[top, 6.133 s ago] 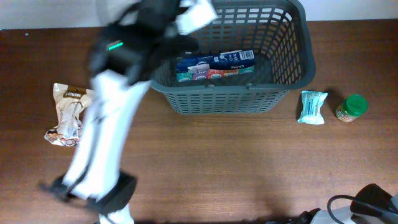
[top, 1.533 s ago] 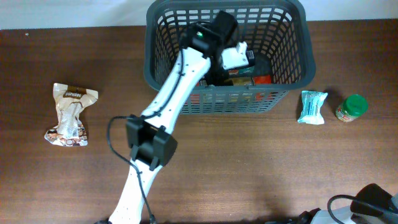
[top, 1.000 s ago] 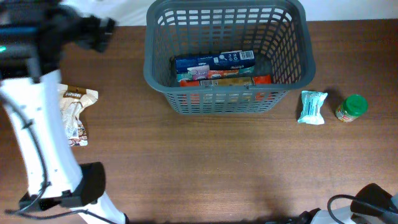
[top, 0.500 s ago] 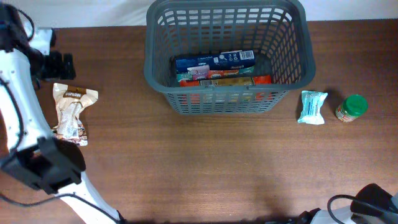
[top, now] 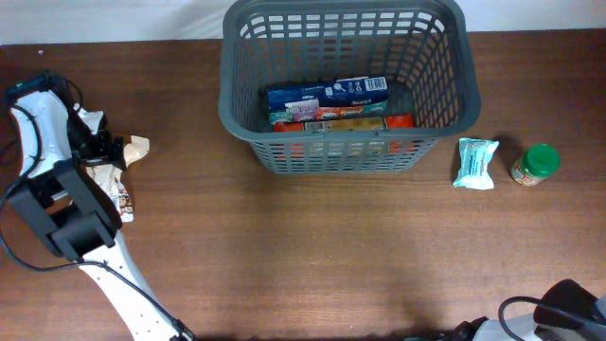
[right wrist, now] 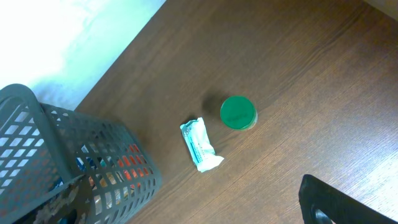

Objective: Pack container
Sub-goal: 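Grasp the brown-and-white snack bag with the left gripper, then carry the snack bag into the basket and release it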

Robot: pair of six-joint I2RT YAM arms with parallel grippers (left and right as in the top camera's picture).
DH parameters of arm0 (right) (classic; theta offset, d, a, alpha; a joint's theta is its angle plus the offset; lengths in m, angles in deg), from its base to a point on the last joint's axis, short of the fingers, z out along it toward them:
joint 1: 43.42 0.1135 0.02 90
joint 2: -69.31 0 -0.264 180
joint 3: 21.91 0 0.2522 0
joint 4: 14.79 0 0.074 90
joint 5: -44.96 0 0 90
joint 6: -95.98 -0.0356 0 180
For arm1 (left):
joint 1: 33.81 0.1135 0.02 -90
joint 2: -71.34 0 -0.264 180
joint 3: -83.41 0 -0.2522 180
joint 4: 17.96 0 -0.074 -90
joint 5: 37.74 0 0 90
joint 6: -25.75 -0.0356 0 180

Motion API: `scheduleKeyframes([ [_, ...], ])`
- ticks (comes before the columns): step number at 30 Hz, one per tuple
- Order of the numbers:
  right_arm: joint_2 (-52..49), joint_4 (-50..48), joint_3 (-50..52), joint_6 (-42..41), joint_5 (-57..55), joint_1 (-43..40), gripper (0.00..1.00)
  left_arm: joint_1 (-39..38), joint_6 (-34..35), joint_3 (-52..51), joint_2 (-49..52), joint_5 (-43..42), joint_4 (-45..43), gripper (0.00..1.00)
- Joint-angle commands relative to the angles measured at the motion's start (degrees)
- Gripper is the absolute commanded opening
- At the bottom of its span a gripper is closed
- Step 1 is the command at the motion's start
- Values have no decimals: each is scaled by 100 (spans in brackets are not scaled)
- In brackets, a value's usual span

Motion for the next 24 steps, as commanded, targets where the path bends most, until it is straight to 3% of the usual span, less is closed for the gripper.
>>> scheduleKeyframes([
  [1,-31,-7,-28,11,13,-26,99,46,-107,-35,254,114,-31,92],
  [4,-31,-7,-28,11,13,-26,99,46,-107,-35,387,111,26,89],
  [8,-31,-7,-28,11,13,-26,99,46,-125,-35,422,114,33,70],
  [12,-31,-7,-28,11,13,-26,99,46,-175,-35,422,109,9,44],
  [15,-31,-7,-28,11,13,-26,99,46,-170,-42,422,81,11,8],
  [16,-31,-7,-28,11,13,-26,99,46,-170,-42,422,13,11,2],
  [24,-31,-7,-28,11,13,-26,99,-68,-168,643,417,-1364,450,2],
])
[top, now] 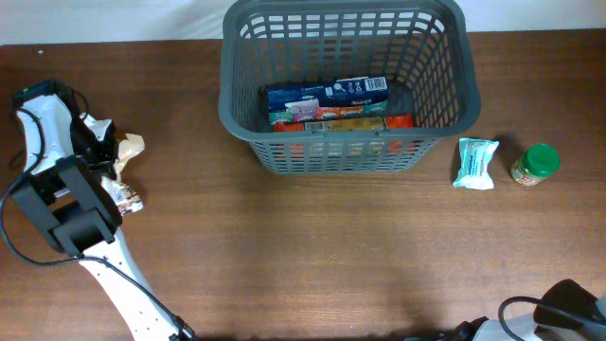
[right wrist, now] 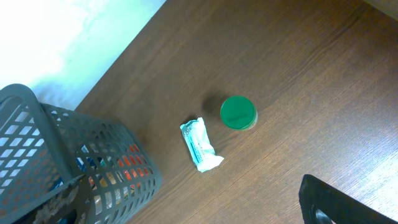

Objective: Pack container
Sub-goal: 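Carry the snack bag into the basket and release it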

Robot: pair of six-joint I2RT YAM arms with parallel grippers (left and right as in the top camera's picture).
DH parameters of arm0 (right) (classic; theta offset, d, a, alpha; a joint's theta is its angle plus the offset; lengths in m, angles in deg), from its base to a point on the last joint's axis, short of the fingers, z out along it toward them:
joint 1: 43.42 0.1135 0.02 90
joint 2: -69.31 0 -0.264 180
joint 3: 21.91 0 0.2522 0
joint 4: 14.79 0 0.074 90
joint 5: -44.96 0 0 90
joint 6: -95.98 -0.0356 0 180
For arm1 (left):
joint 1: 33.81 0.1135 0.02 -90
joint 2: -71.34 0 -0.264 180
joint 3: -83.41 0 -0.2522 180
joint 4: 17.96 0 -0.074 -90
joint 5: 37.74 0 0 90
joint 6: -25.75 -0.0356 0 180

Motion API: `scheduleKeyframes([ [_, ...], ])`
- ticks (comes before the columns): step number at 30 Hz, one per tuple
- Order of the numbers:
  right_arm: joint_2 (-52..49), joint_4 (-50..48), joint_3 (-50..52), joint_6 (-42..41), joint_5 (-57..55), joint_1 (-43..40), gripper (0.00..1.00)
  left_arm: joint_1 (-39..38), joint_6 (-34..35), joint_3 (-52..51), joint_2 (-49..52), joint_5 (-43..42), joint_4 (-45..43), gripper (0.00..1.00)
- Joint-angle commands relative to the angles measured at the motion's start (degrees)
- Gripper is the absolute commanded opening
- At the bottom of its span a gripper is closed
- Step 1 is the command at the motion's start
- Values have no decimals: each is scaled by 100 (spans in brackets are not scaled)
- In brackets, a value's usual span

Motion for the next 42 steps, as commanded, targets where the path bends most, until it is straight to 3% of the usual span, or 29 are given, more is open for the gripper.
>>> scheduleKeyframes([
  [1,-31,-7,-28,13,13,-26,99,-131,-13,691,37,-872,238,2],
  [7,-31,-7,-28,13,13,-26,99,-503,-15,2992,35,-870,994,2],
  [14,-31,-7,-28,13,13,-26,99,-1152,-372,5377,-68,-868,1108,2],
  [19,-31,-7,-28,13,13,-26,99,-1777,-800,5372,-732,-881,479,2],
  [27,-31,-7,-28,13,13,-26,99,-3383,-2791,5372,-1530,-802,118,2],
  [32,-31,-7,-28,13,13,-26,99,-4437,-3685,5372,-1720,-629,144,2],
  [37,-31,-7,-28,13,13,-26,99,-5206,-4059,5066,-1698,-590,280,2],
  [42,-31,-7,-28,13,13,-26,99,-5563,-4172,3877,-1652,-549,72,2],
])
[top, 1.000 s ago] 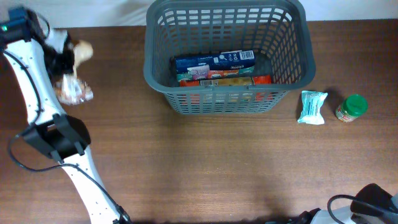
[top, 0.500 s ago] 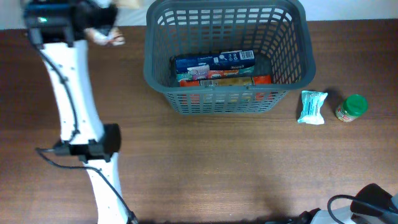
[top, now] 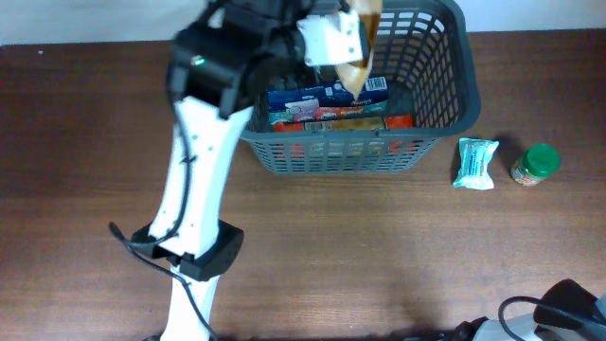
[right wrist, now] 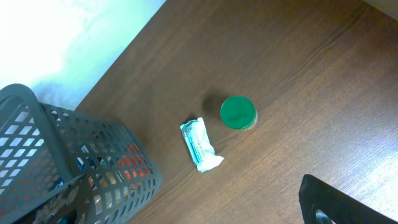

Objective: Pack container
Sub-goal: 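Carry the snack bag into the basket and release it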

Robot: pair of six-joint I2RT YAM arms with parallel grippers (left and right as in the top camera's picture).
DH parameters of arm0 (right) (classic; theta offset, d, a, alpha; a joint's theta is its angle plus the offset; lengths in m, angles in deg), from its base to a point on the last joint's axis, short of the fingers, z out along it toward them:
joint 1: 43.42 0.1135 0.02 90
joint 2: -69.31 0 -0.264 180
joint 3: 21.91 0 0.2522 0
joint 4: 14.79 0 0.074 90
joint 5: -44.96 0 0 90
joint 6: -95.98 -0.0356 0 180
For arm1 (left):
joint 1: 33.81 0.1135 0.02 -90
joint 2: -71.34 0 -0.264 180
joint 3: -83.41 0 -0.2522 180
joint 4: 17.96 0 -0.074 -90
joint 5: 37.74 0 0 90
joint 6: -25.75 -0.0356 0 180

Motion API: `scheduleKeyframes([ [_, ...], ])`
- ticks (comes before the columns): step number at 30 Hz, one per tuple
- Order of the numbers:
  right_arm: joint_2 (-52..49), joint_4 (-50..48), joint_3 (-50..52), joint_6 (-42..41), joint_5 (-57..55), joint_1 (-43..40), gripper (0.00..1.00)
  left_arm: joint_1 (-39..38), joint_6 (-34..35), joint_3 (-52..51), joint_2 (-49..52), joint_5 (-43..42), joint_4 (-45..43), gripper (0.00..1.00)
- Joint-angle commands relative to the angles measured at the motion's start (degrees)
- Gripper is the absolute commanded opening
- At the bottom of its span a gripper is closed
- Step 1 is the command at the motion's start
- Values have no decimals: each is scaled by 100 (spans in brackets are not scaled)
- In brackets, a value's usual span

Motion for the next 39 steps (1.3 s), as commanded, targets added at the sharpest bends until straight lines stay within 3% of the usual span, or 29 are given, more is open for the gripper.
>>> scheduleKeyframes([
  [1,-31,-9,-28,15,13,-26,99,-162,-273,-949,-63,133,-256,2],
  [10,-31,-9,-28,15,13,-26,99,-560,138,-3532,-59,289,-1561,2],
  [18,-31,-9,-28,15,13,-26,99,-560,498,-4524,-57,525,-2162,4],
  [19,-31,-9,-28,15,13,-26,99,-560,601,-4535,-57,638,-2251,13],
  [20,-31,-9,-28,15,13,-26,99,-560,708,-4535,-57,743,-2337,33],
  [21,-31,-9,-28,15,13,-26,99,-560,833,-4509,-72,894,-2398,61],
  [22,-31,-9,-28,15,13,-26,99,-562,957,-4461,-90,1051,-2420,99],
  [26,-31,-9,-28,15,13,-26,99,-570,1786,-3882,-166,1716,-2068,99],
  [31,-31,-9,-28,15,13,-26,99,-339,2391,-2457,-398,1851,-1110,99],
  [39,-31,-9,-28,15,13,-26,99,999,3613,-1897,-1812,1779,-1040,99],
])
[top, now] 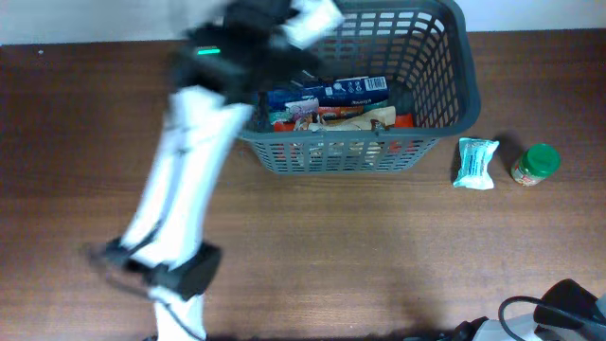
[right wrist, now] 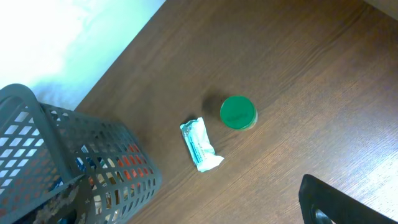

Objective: Pack container
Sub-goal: 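Carry the snack bag into the basket and release it, then withdraw the left gripper to the left side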

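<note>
The grey slotted basket [top: 346,156] stands at the back middle of the table, its corner also in the right wrist view [right wrist: 37,124]. Inside lie a blue box [top: 331,93], red and orange packs, and a tan-and-white snack bag [top: 346,116] across them. My left gripper [top: 308,21] hangs blurred over the basket's back left rim, with nothing in it. A teal packet [top: 475,162] [right wrist: 200,145] and a green-lidded jar [top: 537,163] [right wrist: 238,112] sit right of the basket. Only a dark corner of my right gripper [right wrist: 320,202] shows, far from both.
The brown wooden table [top: 312,256] runs to a white wall at the back. My left arm [top: 180,180] stretches from the front left up to the basket. The right arm's dark base [top: 568,308] and a cable sit at the front right corner.
The snack bag, held above the basket's right half, now lies inside on the packs. My left gripper has let it go and moved left toward the back left rim. The right arm is unmoved.
My left gripper was at the table's far left by the snack bag, then shut on it there. Later it held the bag over the basket. Now the bag lies in the basket and the gripper is clear. The packet, jar and right arm stayed put.
</note>
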Robot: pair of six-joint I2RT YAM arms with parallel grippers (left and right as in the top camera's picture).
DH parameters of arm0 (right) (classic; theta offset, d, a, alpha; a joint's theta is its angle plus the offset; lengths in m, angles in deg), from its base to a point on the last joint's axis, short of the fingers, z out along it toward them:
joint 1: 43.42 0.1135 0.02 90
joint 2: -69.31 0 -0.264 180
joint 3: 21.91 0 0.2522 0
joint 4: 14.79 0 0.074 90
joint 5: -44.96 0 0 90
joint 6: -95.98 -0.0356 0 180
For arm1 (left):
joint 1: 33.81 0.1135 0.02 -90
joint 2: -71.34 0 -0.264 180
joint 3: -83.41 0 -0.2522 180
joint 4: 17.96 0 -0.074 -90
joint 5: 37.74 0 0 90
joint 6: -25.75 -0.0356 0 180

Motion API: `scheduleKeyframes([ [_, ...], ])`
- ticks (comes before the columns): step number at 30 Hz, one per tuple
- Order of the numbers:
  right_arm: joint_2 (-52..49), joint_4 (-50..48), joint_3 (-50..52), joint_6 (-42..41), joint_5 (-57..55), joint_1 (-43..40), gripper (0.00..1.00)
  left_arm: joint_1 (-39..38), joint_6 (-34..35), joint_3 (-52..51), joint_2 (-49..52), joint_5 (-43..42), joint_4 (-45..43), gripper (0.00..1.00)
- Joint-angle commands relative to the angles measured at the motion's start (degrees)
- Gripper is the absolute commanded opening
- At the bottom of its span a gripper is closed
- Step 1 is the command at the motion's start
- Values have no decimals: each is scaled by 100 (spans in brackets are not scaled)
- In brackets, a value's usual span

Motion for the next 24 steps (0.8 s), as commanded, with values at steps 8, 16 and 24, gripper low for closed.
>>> scheduleKeyframes([
  [8,-26,-9,-28,13,13,-26,99,2898,2122,-260,-1510,-435,417,99],
  [16,-26,-9,-28,13,15,-26,99,4135,2688,-1663,-1460,-693,1202,99],
  [24,-81,-422,-28,37,-57,-26,99,4170,2686,-2855,-1456,-693,1196,99],
])
